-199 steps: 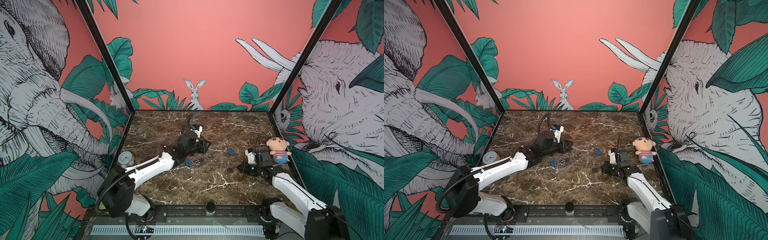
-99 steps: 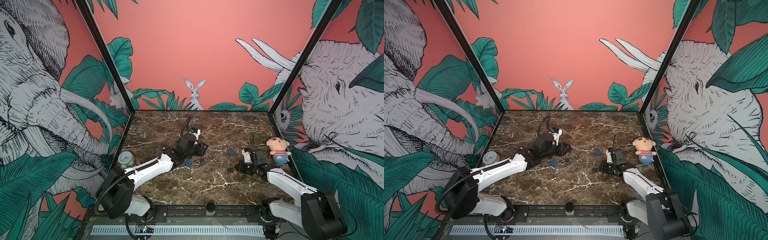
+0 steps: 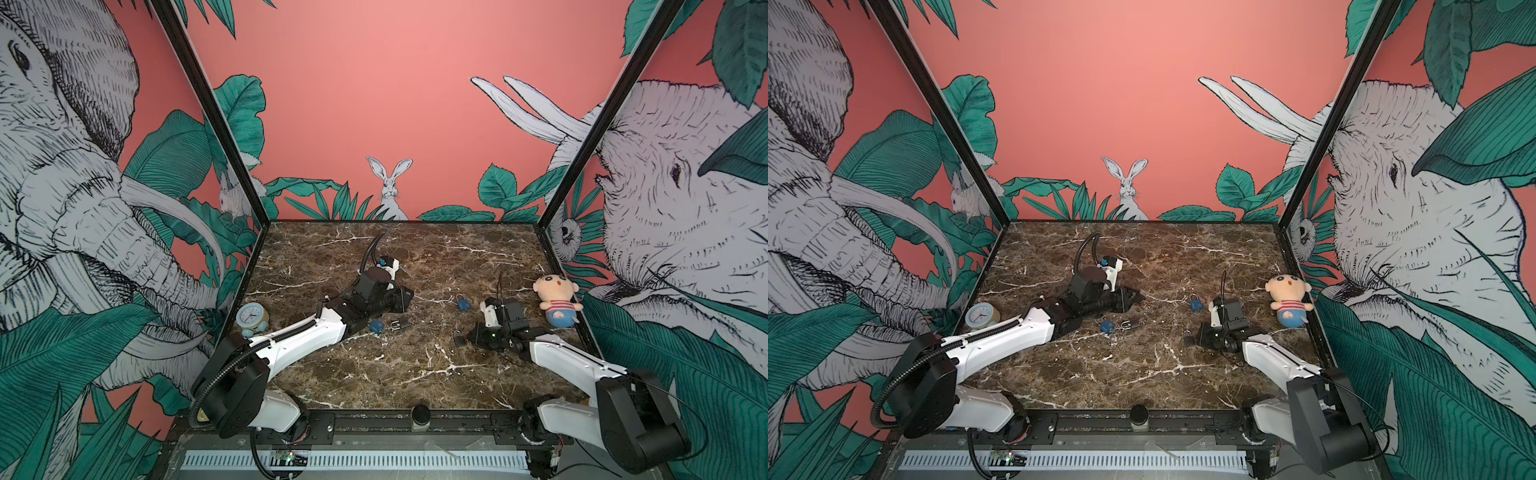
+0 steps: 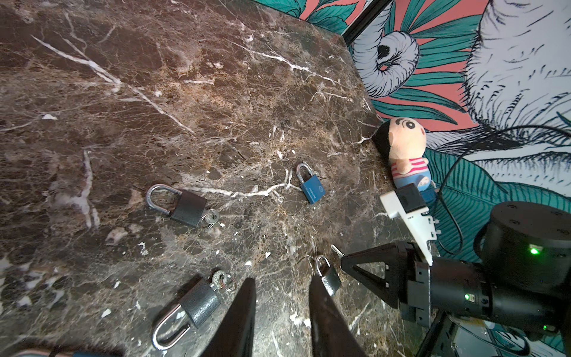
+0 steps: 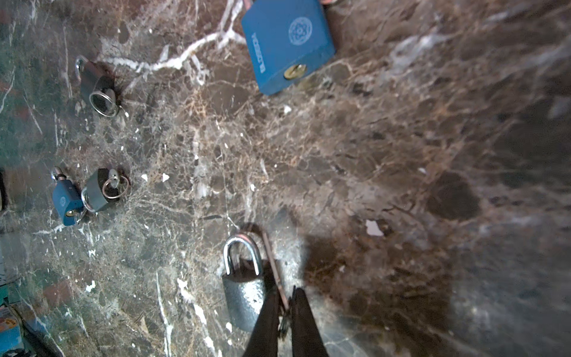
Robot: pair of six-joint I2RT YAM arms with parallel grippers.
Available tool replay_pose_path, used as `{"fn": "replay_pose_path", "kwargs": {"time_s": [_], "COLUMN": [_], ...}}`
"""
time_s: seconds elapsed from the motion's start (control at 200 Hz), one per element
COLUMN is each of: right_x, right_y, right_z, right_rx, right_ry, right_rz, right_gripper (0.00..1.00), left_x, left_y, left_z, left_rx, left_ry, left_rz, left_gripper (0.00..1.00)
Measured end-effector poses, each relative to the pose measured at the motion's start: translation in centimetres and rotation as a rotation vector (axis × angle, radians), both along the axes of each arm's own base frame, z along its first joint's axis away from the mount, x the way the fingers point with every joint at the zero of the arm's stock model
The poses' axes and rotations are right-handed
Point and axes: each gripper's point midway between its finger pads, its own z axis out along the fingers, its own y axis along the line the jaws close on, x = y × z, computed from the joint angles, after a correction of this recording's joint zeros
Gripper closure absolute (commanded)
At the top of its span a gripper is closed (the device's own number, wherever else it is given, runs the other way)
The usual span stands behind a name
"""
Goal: Lock with the key
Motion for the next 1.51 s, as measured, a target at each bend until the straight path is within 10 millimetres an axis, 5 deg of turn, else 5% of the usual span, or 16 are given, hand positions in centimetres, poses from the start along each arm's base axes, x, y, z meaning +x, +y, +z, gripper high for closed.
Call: {"fn": "replay_pose_path", "kwargs": {"time_s": [0.365, 0.8, 1.15, 1.505], "right_x": [-0.3, 0.9, 2.2, 6.5], "right_y": [0.0, 1.1, 6.7, 14.1], "right_z": [0.3, 8.2, 7.2, 5.5], "right_rx": [-0.007, -0.052, -0.128, -0.131], "right_ry": [0.000, -0.197, -0.190, -0.227], "right_rz": [0.006, 0.084, 0.310, 0.443], "right_gripper": [0.79, 0.73, 0.74, 0.81], "left_x": [0.1, 1.3, 2.4, 1.9], "left_y": [0.2, 2.5, 9.3, 11.6], "left_z": [-0.2, 1.0, -1.0, -0.6], "left_rx": [0.003, 0.005, 0.003, -0.024], "left_ry": [0.003, -0.026, 0.034, 0.046], "left_rz": [0.006, 0.072, 0.217, 0.249], "left_gripper": [0.68, 0.68, 0.68, 0.68]}}
